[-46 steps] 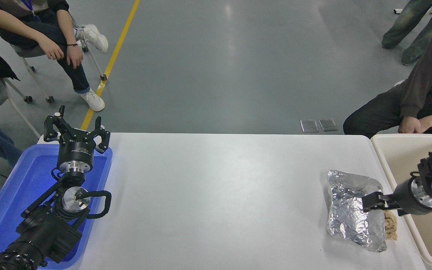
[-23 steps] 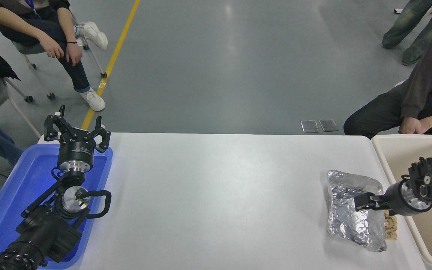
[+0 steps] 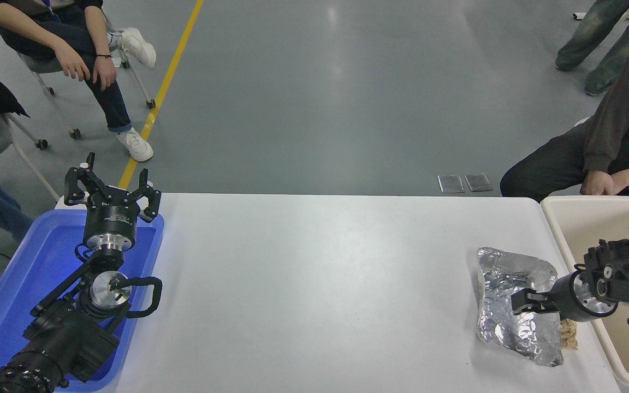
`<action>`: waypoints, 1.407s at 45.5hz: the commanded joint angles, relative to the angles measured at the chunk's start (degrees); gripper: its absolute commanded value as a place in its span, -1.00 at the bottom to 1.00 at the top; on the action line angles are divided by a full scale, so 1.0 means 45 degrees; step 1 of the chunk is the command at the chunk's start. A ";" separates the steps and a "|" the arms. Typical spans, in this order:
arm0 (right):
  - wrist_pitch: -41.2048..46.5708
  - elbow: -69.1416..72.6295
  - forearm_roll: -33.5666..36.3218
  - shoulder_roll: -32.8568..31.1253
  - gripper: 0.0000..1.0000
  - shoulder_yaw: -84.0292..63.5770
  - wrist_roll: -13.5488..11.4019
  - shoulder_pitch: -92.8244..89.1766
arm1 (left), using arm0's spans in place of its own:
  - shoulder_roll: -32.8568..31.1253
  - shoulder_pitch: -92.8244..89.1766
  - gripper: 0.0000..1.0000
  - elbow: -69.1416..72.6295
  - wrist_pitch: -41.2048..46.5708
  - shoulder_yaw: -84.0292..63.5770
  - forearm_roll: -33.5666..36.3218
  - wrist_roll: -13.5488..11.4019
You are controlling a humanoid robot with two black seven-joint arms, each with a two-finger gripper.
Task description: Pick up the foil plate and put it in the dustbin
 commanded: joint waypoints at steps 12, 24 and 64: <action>-0.0232 -0.0186 -0.0036 0.0056 -1.00 0.0049 0.0052 -0.0177 | 0.0000 0.0000 0.98 -0.0015 0.0000 0.0000 0.0000 0.0002; -0.0193 0.0068 0.0003 -0.0158 -1.00 0.0029 0.0091 0.0212 | 0.0000 0.0000 0.98 0.0004 0.0000 0.0000 0.0000 0.0002; 0.4260 0.7998 0.0022 -0.1272 -1.00 -0.9130 0.0110 1.7186 | 0.0000 0.0001 0.98 -0.0015 0.0000 0.0000 0.0019 0.0002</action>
